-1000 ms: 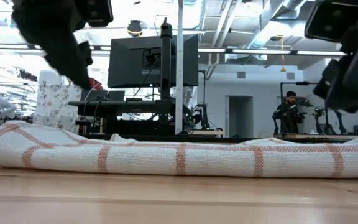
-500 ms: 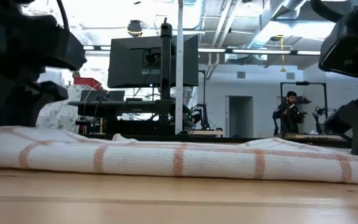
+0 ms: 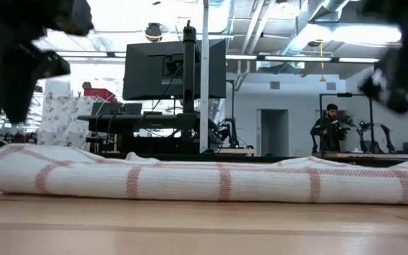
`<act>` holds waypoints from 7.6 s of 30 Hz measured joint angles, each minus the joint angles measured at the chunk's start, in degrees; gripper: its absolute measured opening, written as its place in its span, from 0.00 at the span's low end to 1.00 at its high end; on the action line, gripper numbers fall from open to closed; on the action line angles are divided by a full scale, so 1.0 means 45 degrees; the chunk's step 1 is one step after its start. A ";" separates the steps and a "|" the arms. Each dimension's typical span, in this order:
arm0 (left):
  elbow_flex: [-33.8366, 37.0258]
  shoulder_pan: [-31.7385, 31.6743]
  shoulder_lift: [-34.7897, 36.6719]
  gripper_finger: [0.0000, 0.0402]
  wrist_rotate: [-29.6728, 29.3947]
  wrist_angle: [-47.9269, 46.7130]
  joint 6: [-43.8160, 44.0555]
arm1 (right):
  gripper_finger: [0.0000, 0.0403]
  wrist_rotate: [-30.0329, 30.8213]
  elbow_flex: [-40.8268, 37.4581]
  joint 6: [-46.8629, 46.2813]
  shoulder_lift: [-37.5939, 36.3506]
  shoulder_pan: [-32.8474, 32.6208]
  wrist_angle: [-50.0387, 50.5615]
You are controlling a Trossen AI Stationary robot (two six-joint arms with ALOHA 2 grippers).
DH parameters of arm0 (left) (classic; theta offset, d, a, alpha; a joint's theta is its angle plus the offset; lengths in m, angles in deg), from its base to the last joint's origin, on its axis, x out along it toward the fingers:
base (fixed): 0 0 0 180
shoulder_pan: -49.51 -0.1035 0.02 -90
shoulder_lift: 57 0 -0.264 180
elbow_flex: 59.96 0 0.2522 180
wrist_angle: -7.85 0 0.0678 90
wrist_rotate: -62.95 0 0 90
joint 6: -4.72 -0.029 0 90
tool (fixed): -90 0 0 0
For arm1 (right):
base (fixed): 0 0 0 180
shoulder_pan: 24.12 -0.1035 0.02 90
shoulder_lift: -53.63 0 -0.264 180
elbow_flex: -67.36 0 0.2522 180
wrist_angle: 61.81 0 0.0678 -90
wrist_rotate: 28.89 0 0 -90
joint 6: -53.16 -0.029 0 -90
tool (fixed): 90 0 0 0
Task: Roll towel
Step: Roll the white towel
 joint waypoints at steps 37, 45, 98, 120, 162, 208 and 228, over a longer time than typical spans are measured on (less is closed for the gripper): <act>-0.0549 -0.1147 0.0237 0.38 -0.0750 0.4052 -0.2638 | 0.59 0.0869 0.1809 0.1020 -0.0616 0.0224 0.3758; -0.3025 0.0318 -0.0256 0.38 -0.1236 -0.0082 -0.3035 | 0.59 0.1352 0.5450 0.2883 0.0824 -0.1483 0.8069; -0.5285 0.1287 -0.7873 0.47 -0.5918 -0.0752 0.0107 | 0.57 0.4783 0.6828 0.2012 0.7416 -0.2017 1.0812; -0.4464 0.0310 -0.7908 0.38 -0.6389 -0.0249 -0.0393 | 0.33 0.4789 0.6809 0.0447 0.7677 -0.1728 1.1302; -0.4381 -0.2353 -0.5034 0.00 0.6854 0.1476 -0.3040 | 0.00 -0.2473 0.1243 -0.5276 0.1700 -0.1770 0.1742; -0.4377 -0.3556 -0.6256 0.00 0.5098 0.0530 -0.3189 | 0.00 -0.6269 -0.0964 -0.2335 0.0760 0.3517 0.3210; -0.5847 -0.3537 -0.6037 0.09 0.3741 -0.2202 -0.2864 | 0.44 -0.6341 -0.0977 -0.1195 -0.1277 0.5839 0.4126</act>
